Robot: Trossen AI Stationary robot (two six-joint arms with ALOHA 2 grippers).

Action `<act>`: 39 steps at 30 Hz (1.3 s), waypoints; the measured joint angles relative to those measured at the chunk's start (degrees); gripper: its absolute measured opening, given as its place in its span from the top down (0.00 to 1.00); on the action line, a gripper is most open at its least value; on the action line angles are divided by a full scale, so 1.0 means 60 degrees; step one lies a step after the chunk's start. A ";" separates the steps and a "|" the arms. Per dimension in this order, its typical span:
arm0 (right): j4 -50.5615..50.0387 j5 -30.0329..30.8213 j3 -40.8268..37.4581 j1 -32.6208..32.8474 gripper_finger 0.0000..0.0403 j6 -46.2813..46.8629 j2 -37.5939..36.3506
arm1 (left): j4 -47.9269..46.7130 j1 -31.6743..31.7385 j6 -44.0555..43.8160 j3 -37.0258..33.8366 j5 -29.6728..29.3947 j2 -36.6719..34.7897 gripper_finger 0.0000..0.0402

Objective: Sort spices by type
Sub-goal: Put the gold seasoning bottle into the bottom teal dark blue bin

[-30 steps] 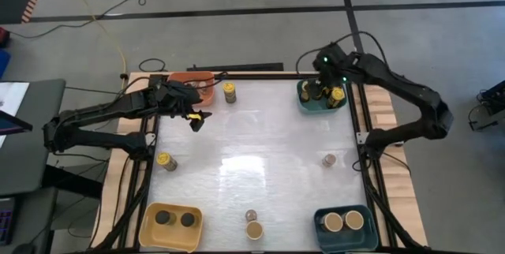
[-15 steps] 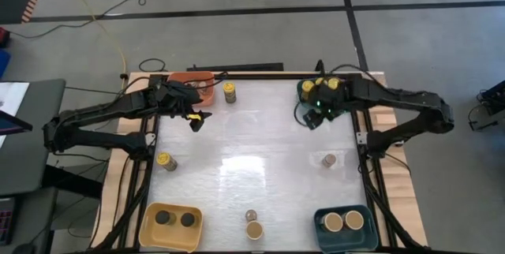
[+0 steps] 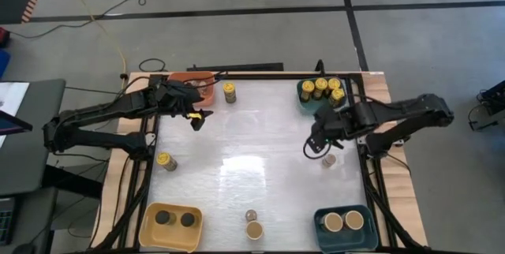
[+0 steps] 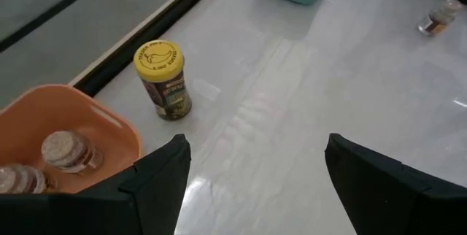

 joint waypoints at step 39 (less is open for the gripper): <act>0.6416 0.0413 -0.0015 0.3456 0.23 -0.5878 0.1922 | -0.0190 -0.0575 0.0380 -0.0004 -0.0426 0.0000 0.06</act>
